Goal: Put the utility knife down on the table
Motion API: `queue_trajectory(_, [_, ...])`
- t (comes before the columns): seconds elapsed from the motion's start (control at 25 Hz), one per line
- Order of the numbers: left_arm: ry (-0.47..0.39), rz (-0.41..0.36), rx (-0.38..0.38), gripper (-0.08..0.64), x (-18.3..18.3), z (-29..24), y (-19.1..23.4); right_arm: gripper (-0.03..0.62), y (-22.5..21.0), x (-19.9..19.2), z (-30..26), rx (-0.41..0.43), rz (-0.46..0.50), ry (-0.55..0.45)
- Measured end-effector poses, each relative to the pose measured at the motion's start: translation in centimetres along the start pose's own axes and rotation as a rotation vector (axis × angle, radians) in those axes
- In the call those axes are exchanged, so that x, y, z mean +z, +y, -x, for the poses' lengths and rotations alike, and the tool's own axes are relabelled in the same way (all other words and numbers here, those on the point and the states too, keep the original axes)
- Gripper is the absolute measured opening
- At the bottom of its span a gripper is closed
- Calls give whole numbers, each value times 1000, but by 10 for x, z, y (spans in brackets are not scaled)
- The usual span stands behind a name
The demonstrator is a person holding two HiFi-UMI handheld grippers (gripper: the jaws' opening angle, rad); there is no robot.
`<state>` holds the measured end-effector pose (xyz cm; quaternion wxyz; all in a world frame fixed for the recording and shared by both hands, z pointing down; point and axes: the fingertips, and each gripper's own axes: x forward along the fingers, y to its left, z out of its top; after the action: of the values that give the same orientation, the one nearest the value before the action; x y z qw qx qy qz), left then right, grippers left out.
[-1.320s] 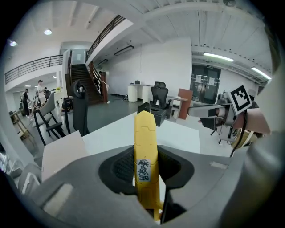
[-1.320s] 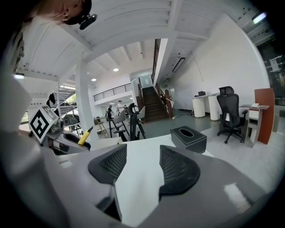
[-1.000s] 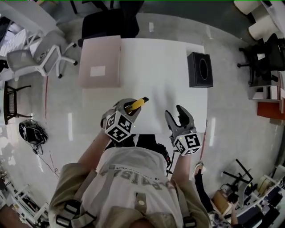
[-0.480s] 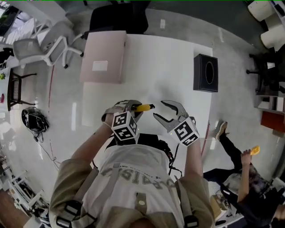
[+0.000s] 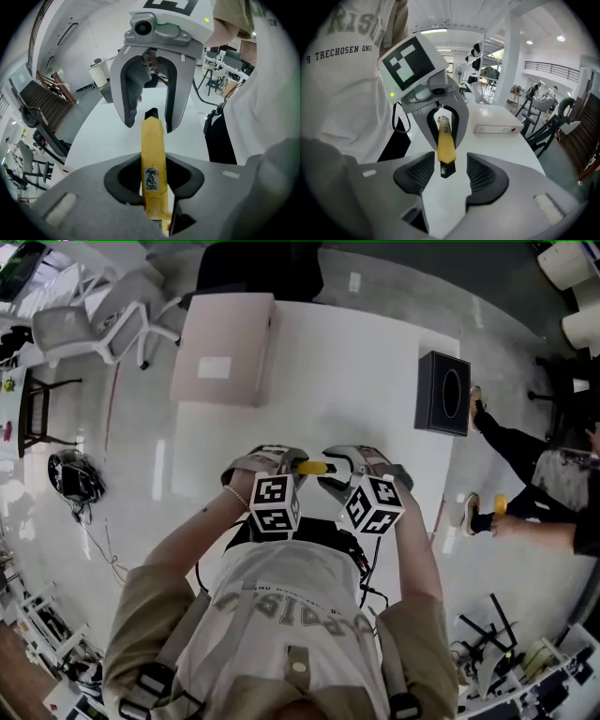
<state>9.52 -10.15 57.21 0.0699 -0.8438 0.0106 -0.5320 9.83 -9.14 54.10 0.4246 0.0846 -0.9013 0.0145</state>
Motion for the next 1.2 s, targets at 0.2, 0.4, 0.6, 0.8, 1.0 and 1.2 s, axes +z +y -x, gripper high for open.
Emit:
queue_trajectory(0.2, [45,-41,-9,110,-8,-9,-7,184,12,-4,-17,69,64,58])
queue_trajectory(0.4, [79,-68,-2,110,-12,-16,-13,173,21,-9,-32,88,129,115])
queue_trajectory(0.6, [114,-79,-1,110,-17,-22,-19,161,27,-18,-45,82,222,197])
queue_trajectory(0.8, [146,-87,3,110,-21,-27,-21,146,27,-22,-52,42,274,236])
queue_trajectory(1.0, [148,-75,-18,110,-25,-31,-24,140,34,-25,-57,74,210,264])
queue_trajectory(1.2, [113,-73,-68,115,-26,-35,-30,138,37,-28,-60,98,179,245])
